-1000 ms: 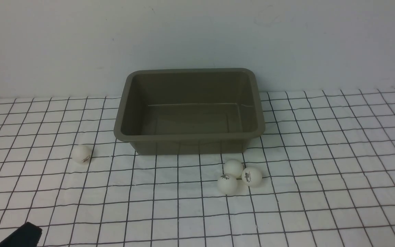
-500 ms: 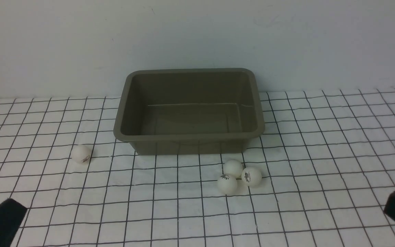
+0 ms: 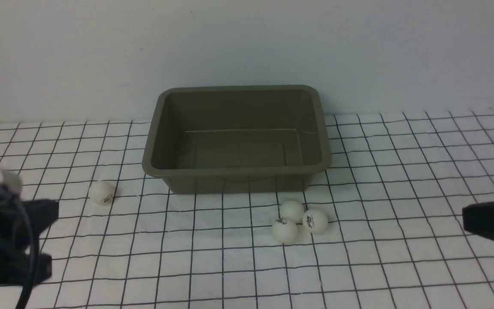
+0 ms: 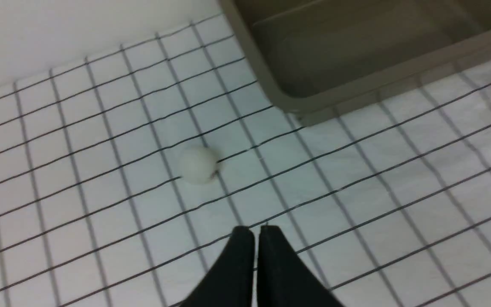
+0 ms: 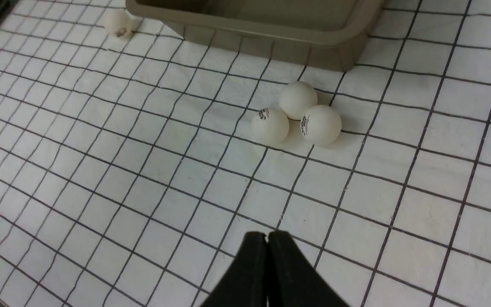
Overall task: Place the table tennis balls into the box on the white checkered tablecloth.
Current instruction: 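Reach for and grasp a ping pong ball on the table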
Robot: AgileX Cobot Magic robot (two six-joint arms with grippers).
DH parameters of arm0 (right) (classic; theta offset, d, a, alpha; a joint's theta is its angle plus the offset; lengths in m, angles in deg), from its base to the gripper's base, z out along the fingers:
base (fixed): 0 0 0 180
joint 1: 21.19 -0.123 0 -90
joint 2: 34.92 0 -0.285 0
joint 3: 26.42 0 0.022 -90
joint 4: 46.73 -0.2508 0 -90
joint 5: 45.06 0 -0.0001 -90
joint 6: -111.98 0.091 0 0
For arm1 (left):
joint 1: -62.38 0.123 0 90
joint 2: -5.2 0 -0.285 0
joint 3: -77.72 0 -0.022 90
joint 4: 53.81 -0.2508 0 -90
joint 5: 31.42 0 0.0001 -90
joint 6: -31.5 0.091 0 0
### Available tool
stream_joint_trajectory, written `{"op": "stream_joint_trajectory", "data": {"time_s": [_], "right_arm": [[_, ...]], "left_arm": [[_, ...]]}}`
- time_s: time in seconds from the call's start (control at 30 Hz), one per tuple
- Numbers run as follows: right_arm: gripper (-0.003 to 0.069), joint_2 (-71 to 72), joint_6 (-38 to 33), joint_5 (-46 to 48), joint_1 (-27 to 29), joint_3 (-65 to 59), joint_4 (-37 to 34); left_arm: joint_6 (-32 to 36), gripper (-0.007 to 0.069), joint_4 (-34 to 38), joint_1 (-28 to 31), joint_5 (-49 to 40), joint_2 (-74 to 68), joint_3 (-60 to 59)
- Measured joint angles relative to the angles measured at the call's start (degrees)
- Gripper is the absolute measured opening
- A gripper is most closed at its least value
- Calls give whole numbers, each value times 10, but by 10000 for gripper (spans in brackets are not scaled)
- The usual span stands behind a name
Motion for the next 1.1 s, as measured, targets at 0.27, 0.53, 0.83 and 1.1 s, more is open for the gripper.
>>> {"op": "stream_joint_trajectory", "data": {"time_s": [0.27,0.53,0.83,1.1], "right_arm": [[-13,-56,-257,-61,-91,59,-61],[-13,-164,-112,-168,-241,91,113],[-11,-291,234,-154,-321,178,454],[-1,-388,278,-124,-339,246,495]], "left_arm": [[-132,-4,-172,0,-54,-166,112],[-163,-4,-184,0,-62,-257,122],[-162,-4,-184,0,-39,-257,132],[-140,-4,-189,0,-32,-273,133]]}}
